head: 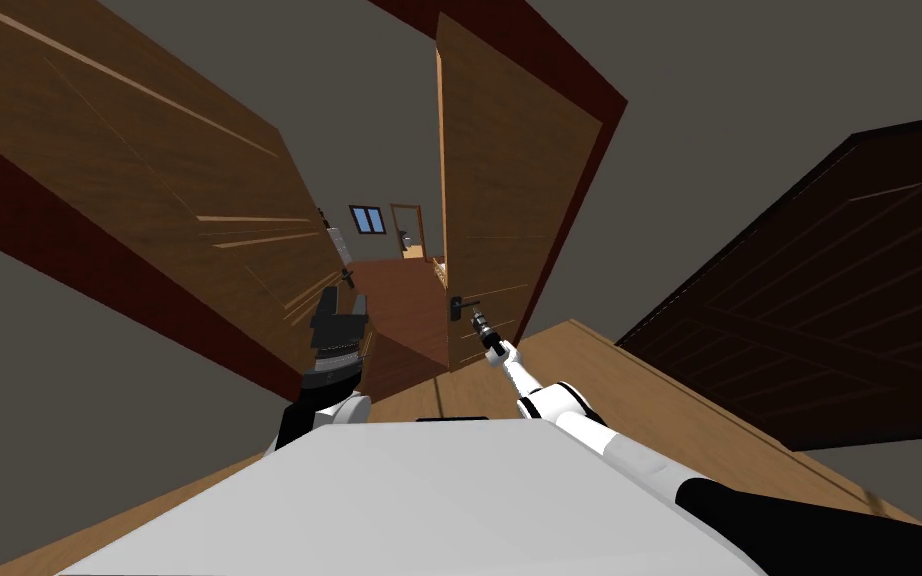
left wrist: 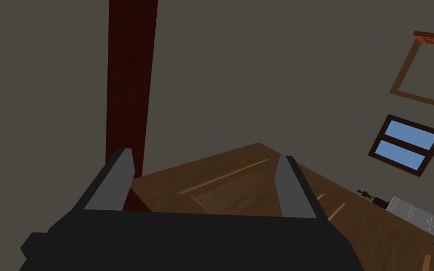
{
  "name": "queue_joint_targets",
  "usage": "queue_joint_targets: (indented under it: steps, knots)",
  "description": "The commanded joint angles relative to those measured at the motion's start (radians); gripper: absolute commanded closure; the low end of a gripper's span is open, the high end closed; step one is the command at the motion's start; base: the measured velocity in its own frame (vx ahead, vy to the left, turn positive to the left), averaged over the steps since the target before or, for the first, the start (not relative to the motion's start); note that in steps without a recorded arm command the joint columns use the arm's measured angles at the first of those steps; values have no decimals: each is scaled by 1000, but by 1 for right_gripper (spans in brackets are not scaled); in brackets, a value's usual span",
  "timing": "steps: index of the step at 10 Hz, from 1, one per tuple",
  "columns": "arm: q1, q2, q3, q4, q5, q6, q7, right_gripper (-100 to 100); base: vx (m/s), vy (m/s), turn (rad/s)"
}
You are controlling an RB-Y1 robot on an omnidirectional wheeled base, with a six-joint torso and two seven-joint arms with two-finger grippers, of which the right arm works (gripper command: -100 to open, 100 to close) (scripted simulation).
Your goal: Push the door open
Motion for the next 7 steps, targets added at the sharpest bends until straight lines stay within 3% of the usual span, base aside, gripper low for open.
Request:
queue_joint_targets:
  steps: [1,4,7]
  knots:
    - [-1,2,-4,1,-2,2,4,-100,186,71,22]
    - [-3,4,-12,5,-7,5,13,-100,201,57,33]
    - [-4,5,-14,7,-9,6,16,-100,123,34,17]
